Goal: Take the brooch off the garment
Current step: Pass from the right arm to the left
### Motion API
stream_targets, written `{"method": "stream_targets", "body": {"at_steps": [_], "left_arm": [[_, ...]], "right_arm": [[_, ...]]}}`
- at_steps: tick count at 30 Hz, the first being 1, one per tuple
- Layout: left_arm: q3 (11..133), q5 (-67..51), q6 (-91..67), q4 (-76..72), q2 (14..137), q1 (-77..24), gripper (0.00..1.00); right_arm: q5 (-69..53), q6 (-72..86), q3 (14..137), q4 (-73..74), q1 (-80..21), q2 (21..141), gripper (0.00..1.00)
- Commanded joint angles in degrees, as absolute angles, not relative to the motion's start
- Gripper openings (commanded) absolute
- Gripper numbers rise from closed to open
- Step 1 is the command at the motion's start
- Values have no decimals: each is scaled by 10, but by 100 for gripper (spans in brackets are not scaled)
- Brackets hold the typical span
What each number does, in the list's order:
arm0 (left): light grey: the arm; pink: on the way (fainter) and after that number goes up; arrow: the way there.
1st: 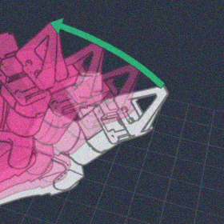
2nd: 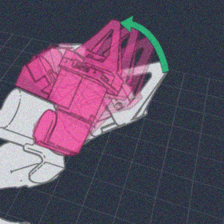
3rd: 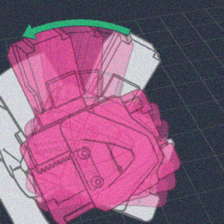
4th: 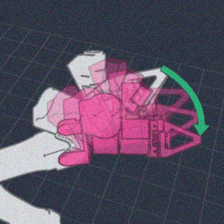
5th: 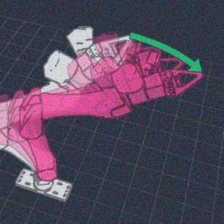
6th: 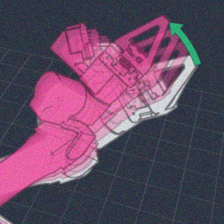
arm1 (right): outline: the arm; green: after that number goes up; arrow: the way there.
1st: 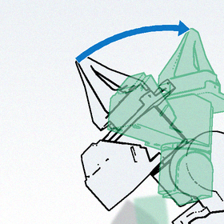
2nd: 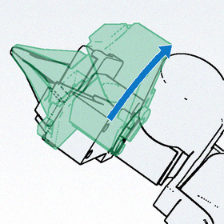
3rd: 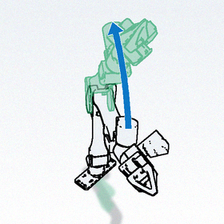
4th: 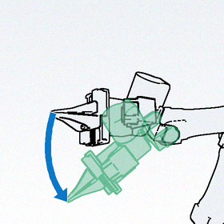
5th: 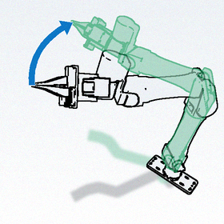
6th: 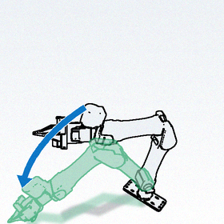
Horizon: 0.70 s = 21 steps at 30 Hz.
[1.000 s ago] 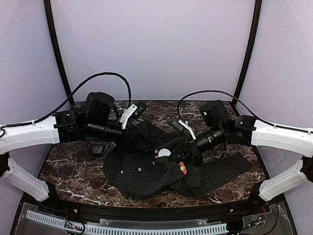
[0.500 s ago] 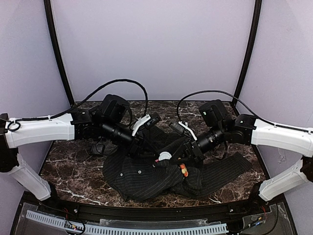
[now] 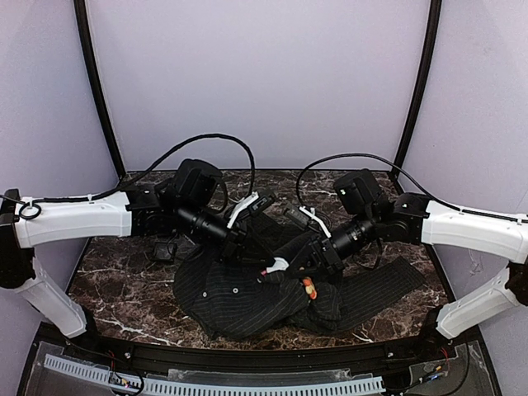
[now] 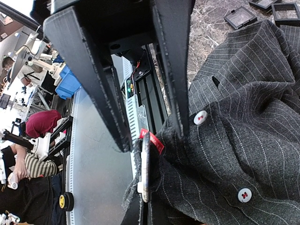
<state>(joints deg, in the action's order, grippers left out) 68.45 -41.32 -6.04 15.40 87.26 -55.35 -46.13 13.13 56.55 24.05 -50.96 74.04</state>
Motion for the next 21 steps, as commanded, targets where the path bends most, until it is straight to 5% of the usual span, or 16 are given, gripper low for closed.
{"method": "stream_targets", "body": {"at_steps": [1, 12, 17, 21], "left_arm": [[696, -437, -73, 131, 880, -563, 26], [676, -433, -79, 111, 877, -570, 1], [643, -378, -99, 60, 847, -570, 1], [615, -339, -129, -5, 818, -569, 1]], "right_arm": [[-478, 125, 577, 237, -508, 746, 0], [-445, 132, 572, 230, -508, 739, 1], [-389, 182, 543, 164, -507, 703, 55], [-332, 277, 481, 32, -508, 652, 72]]}}
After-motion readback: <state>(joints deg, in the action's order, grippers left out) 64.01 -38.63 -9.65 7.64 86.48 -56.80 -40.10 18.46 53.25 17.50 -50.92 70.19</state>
